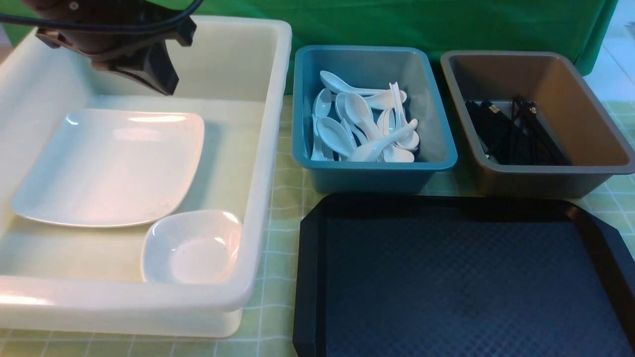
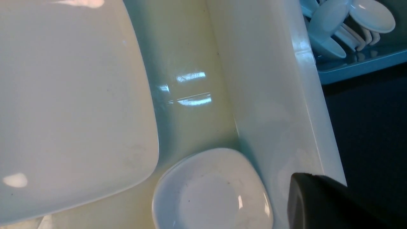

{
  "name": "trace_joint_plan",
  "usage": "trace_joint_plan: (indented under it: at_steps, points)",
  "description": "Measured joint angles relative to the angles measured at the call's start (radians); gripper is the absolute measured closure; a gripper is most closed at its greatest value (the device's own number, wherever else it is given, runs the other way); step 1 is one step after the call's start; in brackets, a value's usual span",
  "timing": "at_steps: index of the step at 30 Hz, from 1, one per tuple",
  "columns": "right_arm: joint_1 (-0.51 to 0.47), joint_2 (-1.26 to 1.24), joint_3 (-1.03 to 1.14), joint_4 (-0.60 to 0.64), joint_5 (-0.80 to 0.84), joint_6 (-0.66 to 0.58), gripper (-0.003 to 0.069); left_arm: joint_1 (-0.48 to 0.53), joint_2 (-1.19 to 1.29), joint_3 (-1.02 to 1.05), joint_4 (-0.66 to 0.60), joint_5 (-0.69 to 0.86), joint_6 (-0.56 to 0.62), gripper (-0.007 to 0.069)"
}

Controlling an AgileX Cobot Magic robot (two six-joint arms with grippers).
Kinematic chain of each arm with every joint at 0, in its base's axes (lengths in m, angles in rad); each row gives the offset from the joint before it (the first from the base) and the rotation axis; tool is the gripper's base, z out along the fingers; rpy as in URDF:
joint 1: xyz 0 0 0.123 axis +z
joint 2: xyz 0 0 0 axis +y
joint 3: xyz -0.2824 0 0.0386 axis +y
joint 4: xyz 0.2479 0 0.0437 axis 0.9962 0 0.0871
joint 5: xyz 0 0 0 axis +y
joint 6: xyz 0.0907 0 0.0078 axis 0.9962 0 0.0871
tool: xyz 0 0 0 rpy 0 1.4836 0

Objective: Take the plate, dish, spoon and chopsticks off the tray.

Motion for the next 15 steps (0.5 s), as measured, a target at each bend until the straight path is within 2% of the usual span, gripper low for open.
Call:
trace_joint_plan:
  at_steps: [15]
  points:
    - [0.000, 0.000, 0.002, 0.000, -0.017, 0.000, 0.0610, 0.000, 0.000, 0.000, -0.009, 0.000, 0.000, 0.0641]
